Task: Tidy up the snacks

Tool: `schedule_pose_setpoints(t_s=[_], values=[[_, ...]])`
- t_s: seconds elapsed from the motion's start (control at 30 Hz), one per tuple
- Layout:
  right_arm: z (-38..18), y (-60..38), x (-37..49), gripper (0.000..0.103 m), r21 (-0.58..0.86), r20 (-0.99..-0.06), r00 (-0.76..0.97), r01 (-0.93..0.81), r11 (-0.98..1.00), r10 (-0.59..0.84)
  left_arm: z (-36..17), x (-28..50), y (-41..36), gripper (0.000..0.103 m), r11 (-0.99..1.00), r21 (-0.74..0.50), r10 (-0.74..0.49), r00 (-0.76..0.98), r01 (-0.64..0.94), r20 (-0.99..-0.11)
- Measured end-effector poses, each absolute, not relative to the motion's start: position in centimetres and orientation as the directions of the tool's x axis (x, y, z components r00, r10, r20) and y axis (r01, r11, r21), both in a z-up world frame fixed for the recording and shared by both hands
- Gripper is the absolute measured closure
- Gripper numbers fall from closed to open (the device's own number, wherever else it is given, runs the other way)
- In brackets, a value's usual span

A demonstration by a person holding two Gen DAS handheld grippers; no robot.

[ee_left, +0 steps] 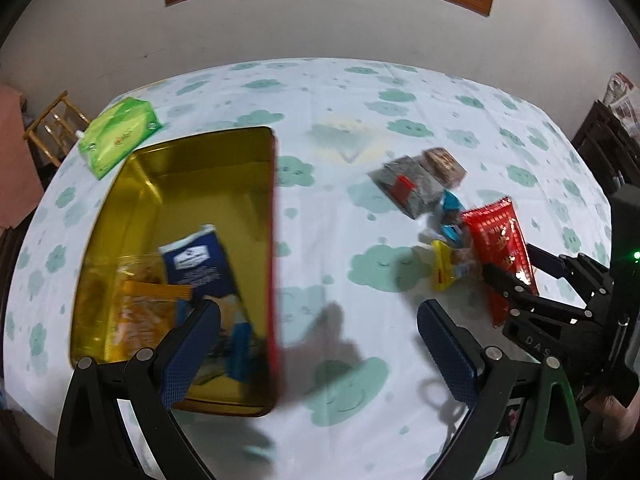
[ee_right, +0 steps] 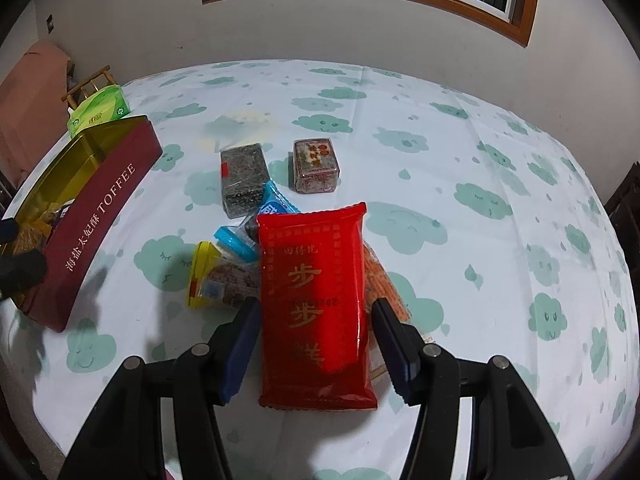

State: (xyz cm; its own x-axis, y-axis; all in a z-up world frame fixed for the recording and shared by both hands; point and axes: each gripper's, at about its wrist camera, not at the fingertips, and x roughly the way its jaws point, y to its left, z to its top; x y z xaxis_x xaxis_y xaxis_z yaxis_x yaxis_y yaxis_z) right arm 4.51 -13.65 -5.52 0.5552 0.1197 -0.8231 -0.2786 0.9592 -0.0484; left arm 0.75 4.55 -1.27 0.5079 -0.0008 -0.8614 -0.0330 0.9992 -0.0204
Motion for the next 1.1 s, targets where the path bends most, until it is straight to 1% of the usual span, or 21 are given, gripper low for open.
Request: schedule_pose_setpoints(t_s=[0.17,0.2,0.3,0.47,0.57,0.6,0.63,0.7,0.87,1.1], values=[[-5.5,-13.7,4.5,0.044,-0.046,-0.82,0.559,-0.278,0.959,0.123,-2.1,1.2,3.4,0.005,1.0,-0.007,0.001,0.493,-0.015,-0.87],[-5.5,-13.7,4.5,0.043,-0.043,-0.82,0.559,-0.276,0.96,0.124,-2.2,1.2,3.3,0.005,1.0,-0.007,0.001,0.491,-0.015,-0.871],[-5.6,-13.9,4.6,0.034,-0.016,-0.824,0.549,-0.272,0.962,0.142,-2.4,1.2,3.3,0.005,1.0,-0.007,0.003,0.483,-0.019,-0.876],[-5.8,-13.8,4.9,0.033,-0.022,-0.813,0.566,-0.264,0.964,0.137,-2.7,1.4,3.1,0.005,1.0,0.0,0.007,0.475,-0.016,-0.88],[-5.8,-13.7,4.9,0.038,-0.043,-0.812,0.57,-0.271,0.961,0.124,-3.0,1.5,2.9,0.005,1.0,-0.002,0.004,0.473,-0.013,-0.881],[-5.8,-13.7,4.8,0.047,-0.05,-0.811,0.572,-0.275,0.96,0.122,-3.0,1.6,2.8,0.005,1.0,-0.003,0.003,0.471,-0.012,-0.882],[-5.7,-13.8,4.7,0.054,-0.061,-0.808,0.578,-0.272,0.96,0.113,-3.1,1.7,2.6,0.005,1.0,0.006,0.012,0.472,-0.014,-0.882],[-5.6,-14.1,4.7,0.056,-0.053,-0.812,0.572,-0.275,0.96,0.119,-3.3,1.8,2.3,0.004,1.0,0.023,0.028,0.473,-0.017,-0.881],[-5.0,-16.3,4.3,0.056,0.023,-0.81,0.562,-0.255,0.967,0.167,-3.2,1.9,2.3,0.004,0.999,0.022,0.037,0.47,-0.037,-0.882],[-4.5,-20.5,4.1,0.057,0.023,-0.801,0.587,-0.172,0.985,0.121,-2.0,1.5,1.6,0.004,0.998,0.052,0.059,0.507,-0.028,-0.86]])
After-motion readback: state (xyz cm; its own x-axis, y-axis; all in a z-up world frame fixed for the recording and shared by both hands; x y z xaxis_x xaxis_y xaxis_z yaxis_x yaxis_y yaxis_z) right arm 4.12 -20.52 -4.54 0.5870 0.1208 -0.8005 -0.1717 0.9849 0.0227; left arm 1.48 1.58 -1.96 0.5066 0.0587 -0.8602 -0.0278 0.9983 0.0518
